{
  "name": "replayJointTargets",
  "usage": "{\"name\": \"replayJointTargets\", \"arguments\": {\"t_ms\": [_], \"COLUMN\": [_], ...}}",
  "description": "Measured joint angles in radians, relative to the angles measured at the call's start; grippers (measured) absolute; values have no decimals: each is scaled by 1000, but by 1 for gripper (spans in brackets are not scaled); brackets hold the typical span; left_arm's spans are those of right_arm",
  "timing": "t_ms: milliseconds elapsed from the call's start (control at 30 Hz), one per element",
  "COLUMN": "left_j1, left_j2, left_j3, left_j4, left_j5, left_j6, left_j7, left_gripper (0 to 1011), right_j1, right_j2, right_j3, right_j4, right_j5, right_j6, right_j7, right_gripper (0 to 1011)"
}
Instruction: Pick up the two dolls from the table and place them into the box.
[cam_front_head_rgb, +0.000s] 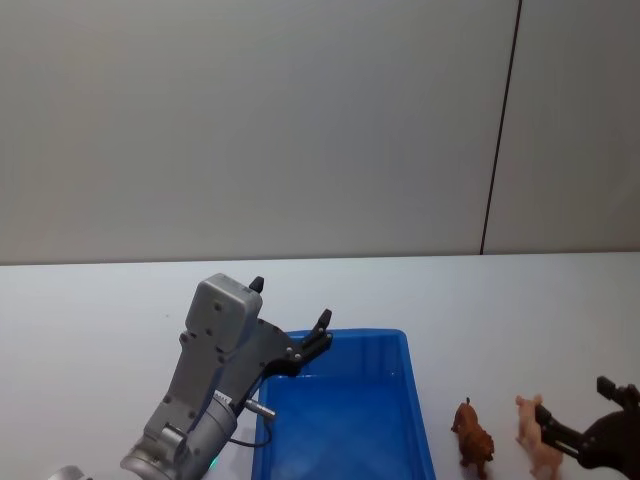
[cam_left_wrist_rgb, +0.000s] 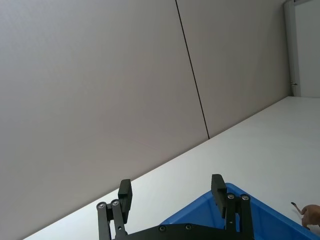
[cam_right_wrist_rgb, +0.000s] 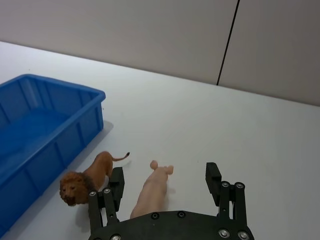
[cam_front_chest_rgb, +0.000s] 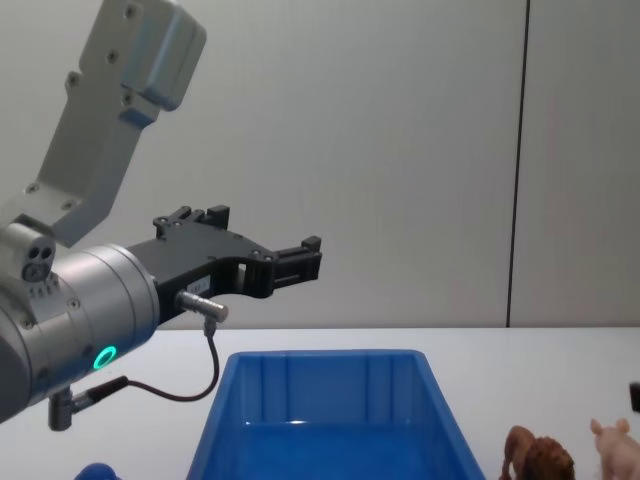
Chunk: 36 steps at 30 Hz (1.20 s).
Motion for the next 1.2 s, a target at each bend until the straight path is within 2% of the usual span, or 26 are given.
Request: {"name": "replayJointTargets", "arguments": {"t_ms": [867,967,1133,1167,1200], "left_j1": [0,0,0,0,0], "left_j2": [0,0,0,0,0], "left_j3": [0,0,0,0,0], "left_j4": [0,0,0,0,0], "left_j5": [0,0,0,0,0], "left_j6": [0,0,0,0,0], "left_j7": [0,0,0,0,0], "left_gripper": [1001,1001,1001,1001,1001], "right_j1": [22,25,36,37,41], "right_j2": [-46,-49,-59,-60,-63], "right_j3": [-34,-35,-39,-40,-41], "right_j4": [88,95,115,117,123], "right_j5": [-1,0,9,11,14], "right_j6": [90,95,109,111,114], "right_j7": [18,18,21,22,23], "right_gripper": [996,960,805,805,744]}}
